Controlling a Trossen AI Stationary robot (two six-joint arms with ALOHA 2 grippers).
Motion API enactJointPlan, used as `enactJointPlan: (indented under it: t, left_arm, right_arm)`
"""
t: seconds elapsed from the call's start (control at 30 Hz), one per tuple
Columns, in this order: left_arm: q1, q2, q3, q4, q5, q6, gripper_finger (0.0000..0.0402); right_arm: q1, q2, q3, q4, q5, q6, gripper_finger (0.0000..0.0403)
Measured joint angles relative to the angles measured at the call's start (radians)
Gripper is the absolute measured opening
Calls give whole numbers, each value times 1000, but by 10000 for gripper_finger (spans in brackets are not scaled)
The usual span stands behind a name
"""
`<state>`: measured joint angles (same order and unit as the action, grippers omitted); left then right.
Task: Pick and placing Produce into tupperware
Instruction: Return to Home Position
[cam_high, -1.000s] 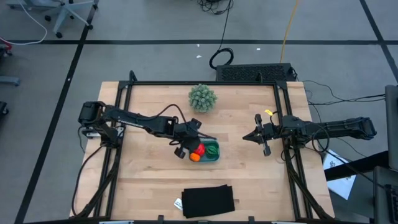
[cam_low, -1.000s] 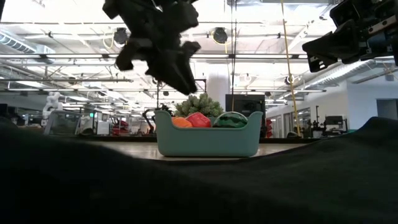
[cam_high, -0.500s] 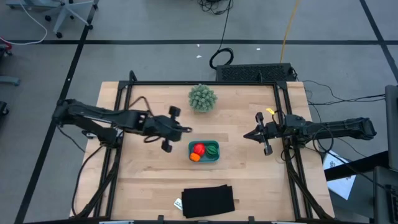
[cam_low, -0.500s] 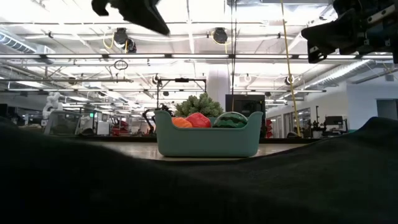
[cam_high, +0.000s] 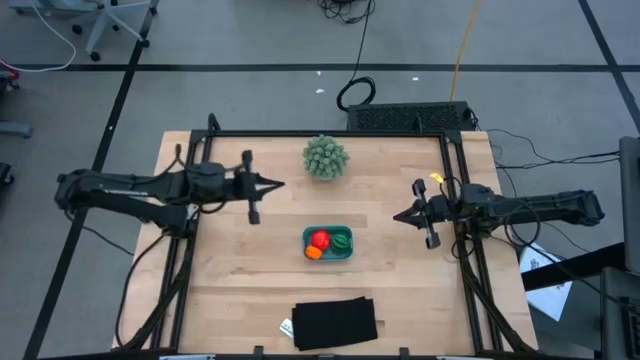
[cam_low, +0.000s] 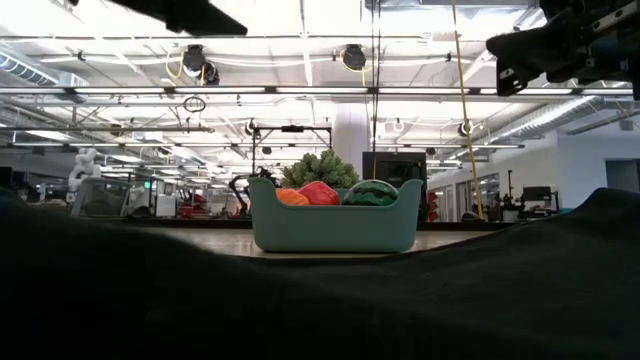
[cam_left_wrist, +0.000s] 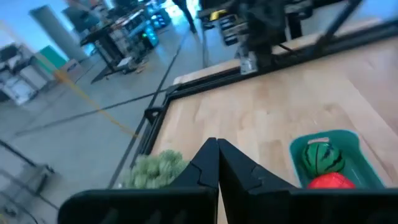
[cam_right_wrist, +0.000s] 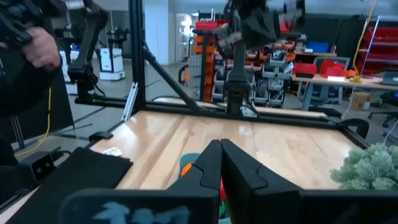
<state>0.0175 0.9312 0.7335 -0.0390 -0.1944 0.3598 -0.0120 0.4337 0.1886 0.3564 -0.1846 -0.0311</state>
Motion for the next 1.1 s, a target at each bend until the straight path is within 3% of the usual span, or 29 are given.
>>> enactJointPlan:
  t: [0.2, 0.37, 0.5, 0.57, 0.73, 0.93, 1.1]
  left_arm:
    - [32, -155, -114, 66, 17, -127, 0]
    - [3, -298, -231, 156, -59, -190, 0]
    - [-35, -346, -326, 316, 83, -235, 0]
    - [-77, -347, -368, 385, 95, -229, 0]
    - [-133, -391, -407, 357, -89, -144, 0]
    - [-99, -518, -414, 261, -78, -99, 0]
    - [-42, -619, -414, 187, 39, -154, 0]
  right_arm:
    - [-2, -49, 0, -11, 5, 17, 0]
    - [-2, -92, 0, -56, 25, 22, 0]
    - [-2, -111, 0, -73, 33, 25, 0]
    - [-2, -114, 0, -73, 33, 25, 0]
    - [-2, -121, 0, -87, 32, 26, 0]
    - [-2, -121, 0, -98, 32, 22, 0]
    - [-2, -121, 0, -96, 32, 20, 0]
